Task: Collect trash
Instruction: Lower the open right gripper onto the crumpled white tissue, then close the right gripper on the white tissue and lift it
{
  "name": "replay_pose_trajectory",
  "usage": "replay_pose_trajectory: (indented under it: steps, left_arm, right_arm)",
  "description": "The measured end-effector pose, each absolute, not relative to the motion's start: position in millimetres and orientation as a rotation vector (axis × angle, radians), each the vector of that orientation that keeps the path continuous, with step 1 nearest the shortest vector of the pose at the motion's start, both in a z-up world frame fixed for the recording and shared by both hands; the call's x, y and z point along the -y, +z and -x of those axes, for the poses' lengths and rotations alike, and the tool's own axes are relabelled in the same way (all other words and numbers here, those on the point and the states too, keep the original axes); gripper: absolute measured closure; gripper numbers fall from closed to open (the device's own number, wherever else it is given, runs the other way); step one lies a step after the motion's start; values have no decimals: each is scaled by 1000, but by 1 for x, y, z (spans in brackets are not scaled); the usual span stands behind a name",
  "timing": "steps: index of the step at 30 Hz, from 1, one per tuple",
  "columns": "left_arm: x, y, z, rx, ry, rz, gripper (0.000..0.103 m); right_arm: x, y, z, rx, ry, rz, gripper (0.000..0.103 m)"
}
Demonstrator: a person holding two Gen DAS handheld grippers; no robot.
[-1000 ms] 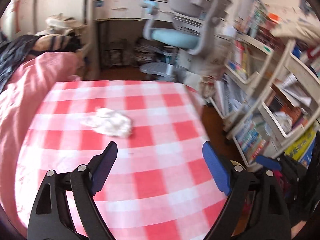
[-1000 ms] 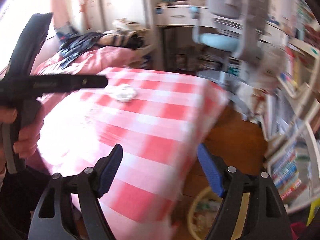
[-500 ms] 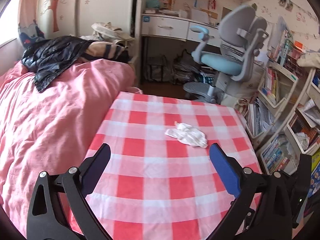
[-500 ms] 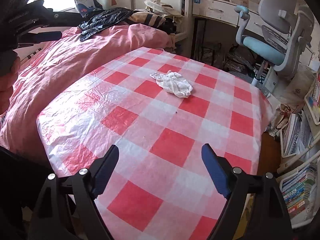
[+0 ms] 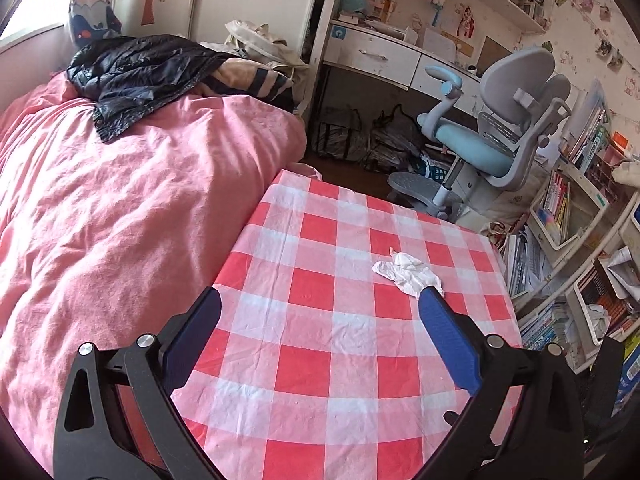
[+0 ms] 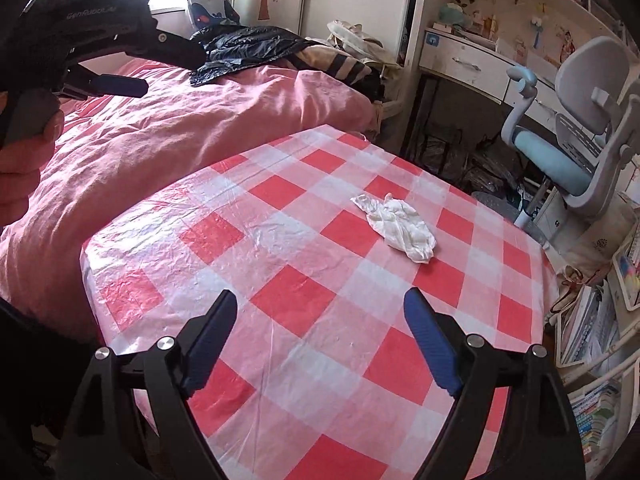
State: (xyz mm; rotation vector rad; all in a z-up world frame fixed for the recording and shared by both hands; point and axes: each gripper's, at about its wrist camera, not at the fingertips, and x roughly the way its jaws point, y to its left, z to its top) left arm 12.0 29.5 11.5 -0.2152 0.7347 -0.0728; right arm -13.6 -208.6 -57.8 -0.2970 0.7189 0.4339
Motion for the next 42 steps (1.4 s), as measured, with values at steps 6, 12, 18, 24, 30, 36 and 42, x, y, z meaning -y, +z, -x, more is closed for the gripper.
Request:
replay_pose_trajectory:
  steps: [6,12,18,24,30,36,42]
  left_arm:
    - [-33,12,-12,-731,-71,228,8]
    - [-33,12,-13,-731,-69,224,7]
    - [-33,12,-13,-731,-67,219,8]
    - [-33,11,-14,-731,-63,214,8]
    - [-33,4,-20,-753,-49,190,7]
    - [-27,1,-29,-761,-35,163,7]
    - [-16,-2,-38,-771,-25,126,8]
  right_arm:
    - [205,-60,12,-720,435,306,21]
    - [204,-60,12,-720,434,307,19]
    - [205,-60,12,-716,434,304,18]
    - [207,-57,7,-691,445,289,17]
    - [216,-68,-48,-736,421,255,16]
    - [227,-90,-121,-807,381,172,16]
    - [226,-125,-169,-929,372,155,33]
